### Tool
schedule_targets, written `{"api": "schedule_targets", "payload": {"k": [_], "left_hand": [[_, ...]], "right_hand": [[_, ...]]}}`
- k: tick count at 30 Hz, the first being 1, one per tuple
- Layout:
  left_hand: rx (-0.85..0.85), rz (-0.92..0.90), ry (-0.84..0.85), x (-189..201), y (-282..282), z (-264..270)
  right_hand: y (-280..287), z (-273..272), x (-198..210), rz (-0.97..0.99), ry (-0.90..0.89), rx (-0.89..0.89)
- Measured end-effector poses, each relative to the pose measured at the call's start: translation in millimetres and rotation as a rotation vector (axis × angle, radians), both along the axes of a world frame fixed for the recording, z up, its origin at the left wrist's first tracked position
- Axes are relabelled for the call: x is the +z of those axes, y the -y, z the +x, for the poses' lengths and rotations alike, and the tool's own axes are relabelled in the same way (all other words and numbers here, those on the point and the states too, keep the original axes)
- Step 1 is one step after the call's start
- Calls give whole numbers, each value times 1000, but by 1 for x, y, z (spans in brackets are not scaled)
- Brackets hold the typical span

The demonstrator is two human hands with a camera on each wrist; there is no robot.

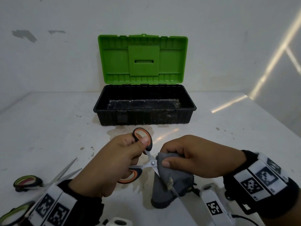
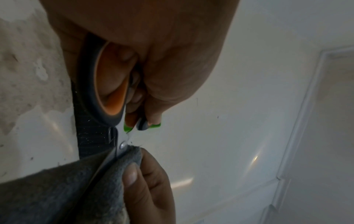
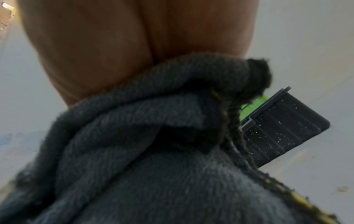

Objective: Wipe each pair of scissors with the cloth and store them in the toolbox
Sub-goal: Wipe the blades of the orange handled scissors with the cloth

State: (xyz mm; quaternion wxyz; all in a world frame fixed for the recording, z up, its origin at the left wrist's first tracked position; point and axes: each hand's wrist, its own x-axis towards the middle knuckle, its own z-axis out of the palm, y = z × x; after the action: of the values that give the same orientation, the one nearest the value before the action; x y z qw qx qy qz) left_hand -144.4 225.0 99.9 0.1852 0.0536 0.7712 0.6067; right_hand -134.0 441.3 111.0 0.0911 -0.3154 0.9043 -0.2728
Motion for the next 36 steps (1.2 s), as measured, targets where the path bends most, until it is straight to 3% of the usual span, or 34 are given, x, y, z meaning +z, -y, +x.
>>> {"api": "schedule_targets", "payload": {"k": [8,12,18,23,26,31,36], "left_hand": [[22,68,5,3,13,0],[115,52,-16,-1,25,-4],[306,398,36,4,40,-12],[413,639,38,0,19,-11],[452,772,65,-2,8,-11],[458,963,87,1,-10,-10],[419,977,154,4,-32,-4]], "right_hand": [[-14,3,2,-37,73,-12],[-32,0,1,-16,65,-79],[-54,-14,-23,281,-44,-277],[-53,-26,-42,505,-73,-332],[-47,-27,-42,543,-136,-384],[-14,-5,-20,206,-284,-478],[38,20,-5,-356,38,-576]]}}
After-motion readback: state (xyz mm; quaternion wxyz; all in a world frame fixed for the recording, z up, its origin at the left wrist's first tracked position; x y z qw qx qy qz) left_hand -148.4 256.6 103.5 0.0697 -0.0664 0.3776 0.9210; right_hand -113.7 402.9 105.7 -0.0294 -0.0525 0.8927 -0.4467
